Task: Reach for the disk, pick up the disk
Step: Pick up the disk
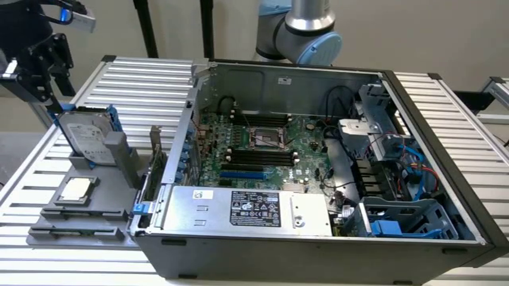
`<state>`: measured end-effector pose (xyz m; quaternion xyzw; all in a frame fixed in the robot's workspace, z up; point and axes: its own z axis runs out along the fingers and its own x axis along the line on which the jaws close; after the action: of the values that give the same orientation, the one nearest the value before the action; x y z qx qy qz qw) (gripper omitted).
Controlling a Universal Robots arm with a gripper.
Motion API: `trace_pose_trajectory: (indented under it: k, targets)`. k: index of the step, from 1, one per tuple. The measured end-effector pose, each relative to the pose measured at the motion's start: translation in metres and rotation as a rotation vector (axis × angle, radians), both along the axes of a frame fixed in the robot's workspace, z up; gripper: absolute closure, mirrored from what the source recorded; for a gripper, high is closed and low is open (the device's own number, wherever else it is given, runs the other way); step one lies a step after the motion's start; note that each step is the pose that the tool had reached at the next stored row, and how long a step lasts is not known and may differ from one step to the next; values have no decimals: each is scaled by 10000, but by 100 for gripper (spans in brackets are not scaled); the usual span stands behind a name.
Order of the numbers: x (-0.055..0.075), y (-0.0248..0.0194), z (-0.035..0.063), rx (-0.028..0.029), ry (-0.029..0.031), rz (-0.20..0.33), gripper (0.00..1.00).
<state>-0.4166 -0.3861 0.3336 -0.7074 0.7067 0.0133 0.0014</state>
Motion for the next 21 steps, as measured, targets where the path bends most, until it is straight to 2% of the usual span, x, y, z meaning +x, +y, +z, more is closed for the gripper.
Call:
trace_pose_trajectory:
  k: [16, 21]
  targets:
    - [0, 0, -288, -2, -2, 3, 46]
    - [-6, 0, -321, -4, 1, 34, 46]
